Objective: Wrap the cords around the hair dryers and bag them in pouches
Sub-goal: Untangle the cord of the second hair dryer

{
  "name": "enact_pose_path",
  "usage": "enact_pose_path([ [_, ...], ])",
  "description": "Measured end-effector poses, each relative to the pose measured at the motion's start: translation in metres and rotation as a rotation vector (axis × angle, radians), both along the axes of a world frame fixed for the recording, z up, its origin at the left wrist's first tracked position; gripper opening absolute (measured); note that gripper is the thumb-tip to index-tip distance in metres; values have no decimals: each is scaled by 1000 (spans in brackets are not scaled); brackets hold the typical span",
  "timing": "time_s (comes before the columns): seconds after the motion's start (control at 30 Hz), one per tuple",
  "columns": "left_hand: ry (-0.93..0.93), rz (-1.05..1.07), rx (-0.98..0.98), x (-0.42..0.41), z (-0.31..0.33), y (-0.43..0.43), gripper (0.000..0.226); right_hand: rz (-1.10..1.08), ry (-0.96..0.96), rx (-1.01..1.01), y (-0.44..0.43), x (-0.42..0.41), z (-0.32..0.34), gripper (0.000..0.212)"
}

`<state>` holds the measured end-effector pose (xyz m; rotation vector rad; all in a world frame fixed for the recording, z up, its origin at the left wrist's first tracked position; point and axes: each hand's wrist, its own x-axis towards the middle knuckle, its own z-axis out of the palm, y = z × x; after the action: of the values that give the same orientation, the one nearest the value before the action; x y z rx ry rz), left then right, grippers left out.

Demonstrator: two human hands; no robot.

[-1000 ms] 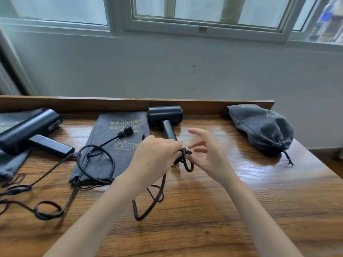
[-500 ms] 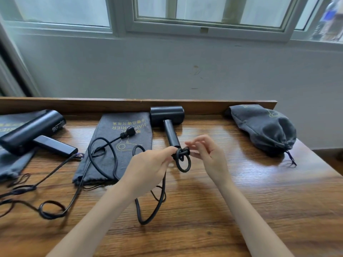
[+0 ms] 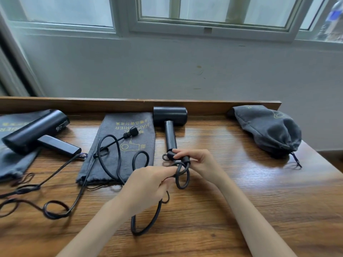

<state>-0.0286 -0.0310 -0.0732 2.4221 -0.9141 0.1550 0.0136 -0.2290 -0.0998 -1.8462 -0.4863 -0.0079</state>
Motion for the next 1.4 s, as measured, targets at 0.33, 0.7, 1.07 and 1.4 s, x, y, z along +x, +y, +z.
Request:
enact_pose_path([
  [0.33, 231, 76, -89, 7, 5, -5, 30, -208, -387, -337, -9, 0, 13, 19],
  [0.7, -78, 293, 249, 21, 16, -28, 39, -131, -194, -201, -24, -29, 39, 15],
  [1.07, 256, 165, -296, 14, 7, -43, 29, -288, -209, -173, -3, -39, 28, 15],
  [1.4, 342, 235, -338, 21, 19, -30, 11, -284, -121, 9, -9, -39, 21, 4],
])
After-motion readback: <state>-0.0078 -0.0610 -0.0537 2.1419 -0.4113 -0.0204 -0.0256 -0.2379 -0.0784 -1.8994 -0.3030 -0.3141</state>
